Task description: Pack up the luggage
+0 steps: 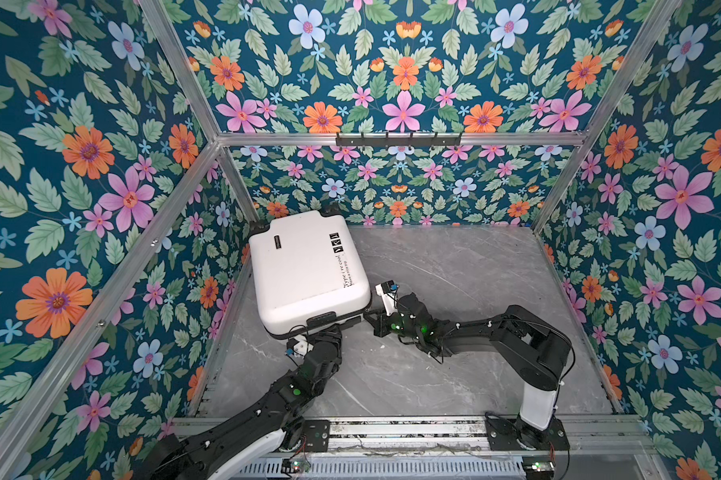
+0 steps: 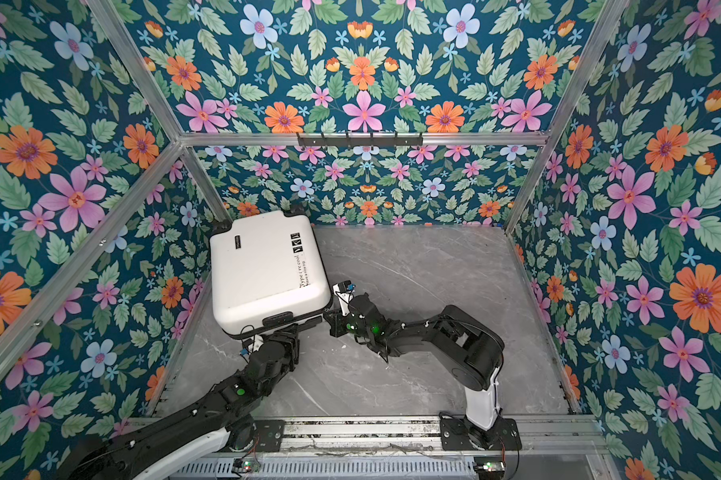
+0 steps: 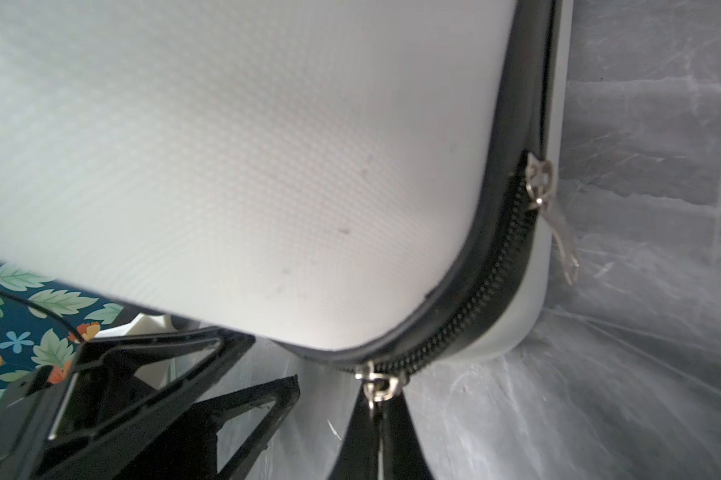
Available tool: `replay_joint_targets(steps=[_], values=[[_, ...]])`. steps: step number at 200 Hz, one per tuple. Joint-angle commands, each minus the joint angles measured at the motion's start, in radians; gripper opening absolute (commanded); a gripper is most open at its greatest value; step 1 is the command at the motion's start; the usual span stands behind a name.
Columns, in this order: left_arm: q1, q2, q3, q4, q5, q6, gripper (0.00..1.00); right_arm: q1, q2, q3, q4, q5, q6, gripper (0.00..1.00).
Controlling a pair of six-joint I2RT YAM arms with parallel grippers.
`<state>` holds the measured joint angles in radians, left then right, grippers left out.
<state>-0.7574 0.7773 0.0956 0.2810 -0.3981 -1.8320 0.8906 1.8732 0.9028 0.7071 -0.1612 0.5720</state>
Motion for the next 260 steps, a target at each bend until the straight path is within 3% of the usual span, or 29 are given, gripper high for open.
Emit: replay_joint_targets(steps=[1,39,90,184,214,260], values=[[0.004,0.018,0.003,0.085,0.003,0.018,0.56,-0.004,-0.020,0.012,0.093,0.001,-0.010,0.00],[0.005,0.009,0.014,0.015,-0.077,0.013,0.56,-0.012,-0.014,0.010,0.099,-0.015,-0.004,0.00],[0.003,0.098,-0.017,0.069,-0.137,-0.012,0.55,-0.012,-0.002,0.020,0.104,-0.031,0.004,0.00],[0.004,0.264,-0.063,0.380,-0.200,0.020,0.49,-0.012,-0.002,0.003,0.109,-0.046,0.015,0.00],[0.006,0.358,-0.031,0.480,-0.186,0.046,0.44,-0.012,-0.008,-0.002,0.106,-0.046,0.017,0.00],[0.006,0.398,-0.031,0.557,-0.202,0.050,0.22,-0.012,-0.017,-0.013,0.105,-0.046,0.018,0.00]])
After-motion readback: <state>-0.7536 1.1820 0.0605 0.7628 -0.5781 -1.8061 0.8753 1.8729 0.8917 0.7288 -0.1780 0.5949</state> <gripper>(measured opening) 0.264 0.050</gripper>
